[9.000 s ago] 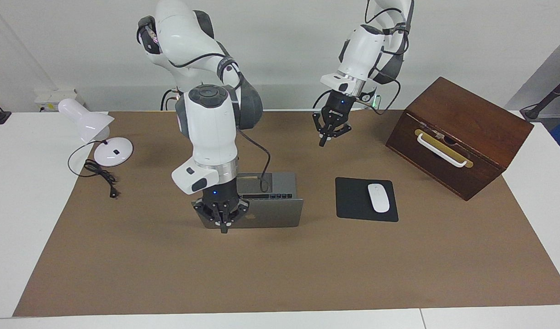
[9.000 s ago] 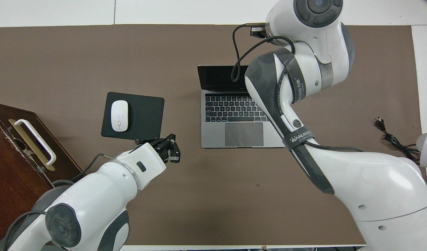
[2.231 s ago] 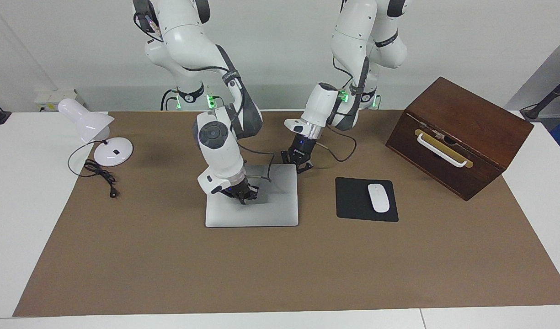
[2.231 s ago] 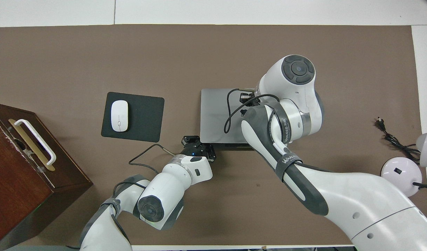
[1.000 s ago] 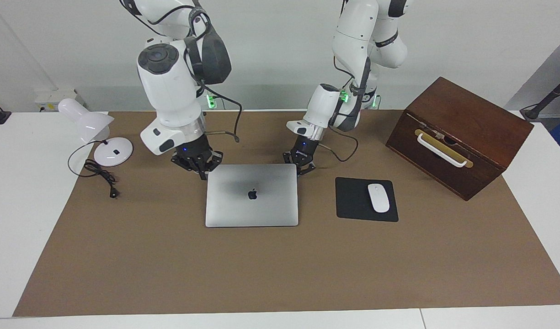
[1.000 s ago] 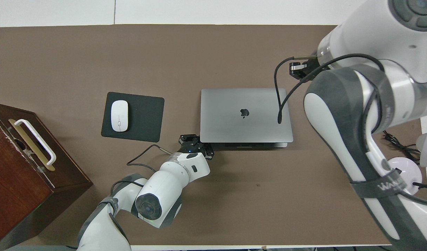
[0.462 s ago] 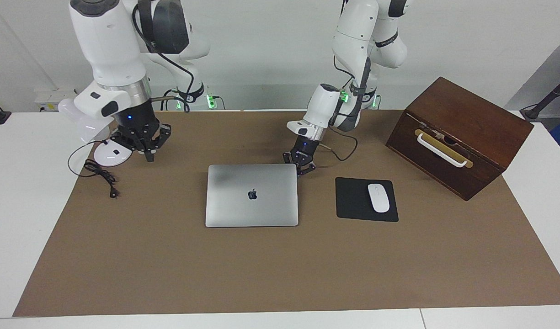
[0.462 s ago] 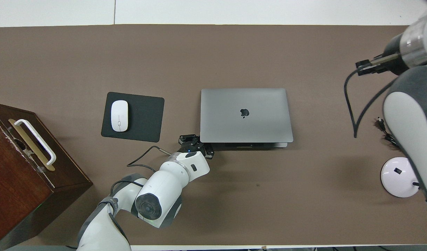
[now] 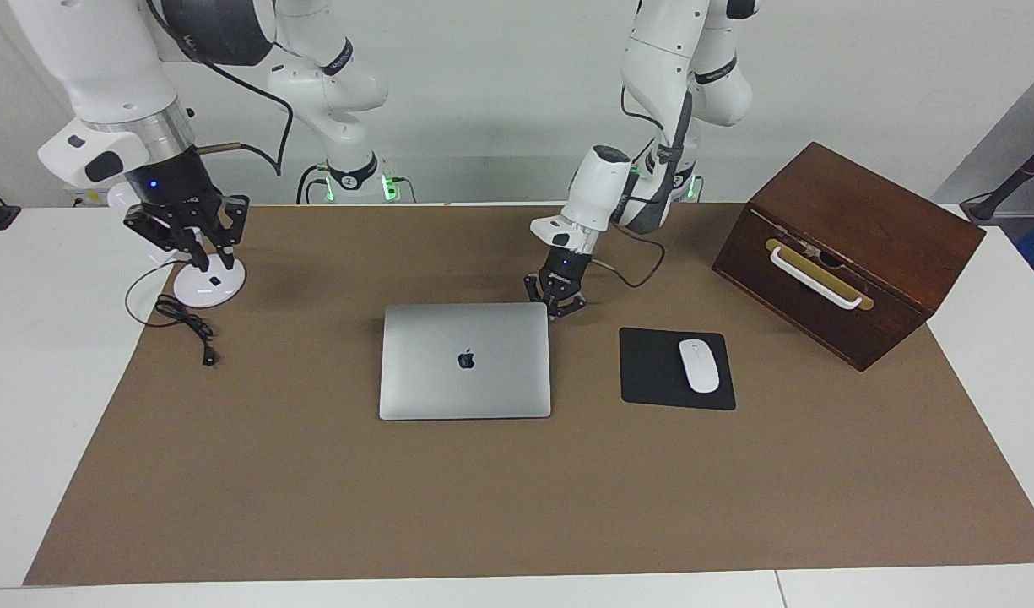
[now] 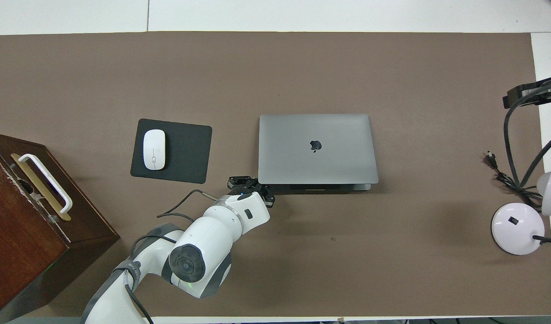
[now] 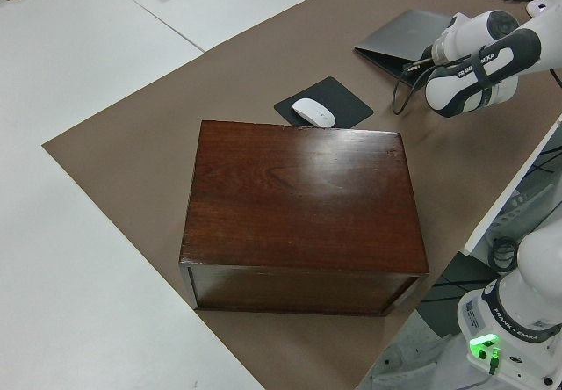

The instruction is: Close laptop with both arms

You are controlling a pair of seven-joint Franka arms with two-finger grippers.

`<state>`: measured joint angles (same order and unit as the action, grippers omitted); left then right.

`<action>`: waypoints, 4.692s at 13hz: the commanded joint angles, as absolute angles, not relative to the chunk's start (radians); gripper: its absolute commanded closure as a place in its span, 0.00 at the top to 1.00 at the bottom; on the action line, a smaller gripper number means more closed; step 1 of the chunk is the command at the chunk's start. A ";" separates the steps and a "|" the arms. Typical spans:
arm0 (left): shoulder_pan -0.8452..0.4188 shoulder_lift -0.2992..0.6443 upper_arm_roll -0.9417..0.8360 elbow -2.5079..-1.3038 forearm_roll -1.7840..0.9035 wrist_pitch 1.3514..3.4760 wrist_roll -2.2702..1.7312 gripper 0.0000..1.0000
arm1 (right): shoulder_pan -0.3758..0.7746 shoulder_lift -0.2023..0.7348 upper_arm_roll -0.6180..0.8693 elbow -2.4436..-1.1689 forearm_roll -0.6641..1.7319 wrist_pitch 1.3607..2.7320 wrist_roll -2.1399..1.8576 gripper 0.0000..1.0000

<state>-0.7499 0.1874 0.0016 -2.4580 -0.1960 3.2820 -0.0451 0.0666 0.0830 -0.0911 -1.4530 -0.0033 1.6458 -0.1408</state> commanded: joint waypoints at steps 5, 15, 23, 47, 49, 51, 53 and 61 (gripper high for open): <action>-0.744 0.101 -0.002 -2.528 -0.206 3.215 -0.051 0.00 | 0.029 0.035 -0.083 -1.485 0.017 1.597 -0.013 1.00; -0.683 -0.075 0.005 -2.499 -0.206 2.835 -0.044 0.00 | 0.044 0.029 -0.060 -1.483 0.005 1.598 -0.061 1.00; -0.579 -0.113 0.012 -2.347 -0.206 2.528 -0.017 0.00 | 0.080 0.028 -0.063 -1.479 0.018 1.601 -0.055 1.00; -0.077 -0.156 0.026 -1.829 -0.037 1.776 0.239 0.00 | -0.008 -0.009 -0.031 -1.548 0.005 1.597 -0.112 1.00; -0.028 -0.158 0.026 -1.829 -0.037 1.760 0.271 0.00 | -0.008 -0.027 -0.031 -1.601 0.003 1.595 -0.112 1.00; 0.011 -0.167 0.023 -1.833 -0.028 1.758 0.282 0.00 | -0.008 -0.040 -0.031 -1.640 0.003 1.603 -0.112 1.00; 0.032 -0.170 0.025 -1.836 -0.025 1.750 0.281 0.50 | -0.023 -0.041 -0.038 -1.643 0.002 1.605 -0.126 1.00; 0.032 -0.160 0.021 -1.821 -0.034 1.770 0.201 1.00 | -0.038 -0.038 -0.043 -1.641 0.002 1.628 -0.149 1.00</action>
<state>0.0286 -0.1592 0.0294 -1.8375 -0.0462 1.7768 0.2544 -0.0239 -0.0138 -0.0517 -1.6066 -0.0013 1.6052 -0.1276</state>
